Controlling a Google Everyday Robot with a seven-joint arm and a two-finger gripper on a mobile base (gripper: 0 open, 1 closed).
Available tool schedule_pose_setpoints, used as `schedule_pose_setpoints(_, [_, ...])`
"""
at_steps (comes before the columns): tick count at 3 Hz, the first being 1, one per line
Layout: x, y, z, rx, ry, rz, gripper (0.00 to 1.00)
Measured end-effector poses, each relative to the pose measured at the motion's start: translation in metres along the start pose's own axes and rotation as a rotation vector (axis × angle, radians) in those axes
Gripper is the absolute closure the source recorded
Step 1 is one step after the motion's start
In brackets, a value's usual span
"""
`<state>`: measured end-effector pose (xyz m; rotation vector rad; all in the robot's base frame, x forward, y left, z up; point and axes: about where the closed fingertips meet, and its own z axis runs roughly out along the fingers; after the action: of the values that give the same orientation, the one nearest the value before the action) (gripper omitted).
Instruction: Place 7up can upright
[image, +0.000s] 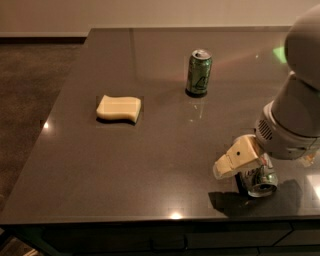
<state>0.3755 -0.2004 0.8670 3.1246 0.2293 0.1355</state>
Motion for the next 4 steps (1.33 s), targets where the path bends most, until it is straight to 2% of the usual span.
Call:
schedule_pose_setpoints(1, [0.005, -0.002, 0.004, -0.027, -0.030, 0.013, 0.17])
schedule_pose_setpoints(2, [0.007, -0.003, 0.007, -0.043, -0.061, 0.044, 0.41])
schedule_pose_setpoints(3, [0.010, -0.004, 0.006, -0.041, -0.066, 0.095, 0.64])
schedule_pose_setpoints(4, [0.016, -0.008, -0.007, -0.007, -0.067, 0.218, 0.87])
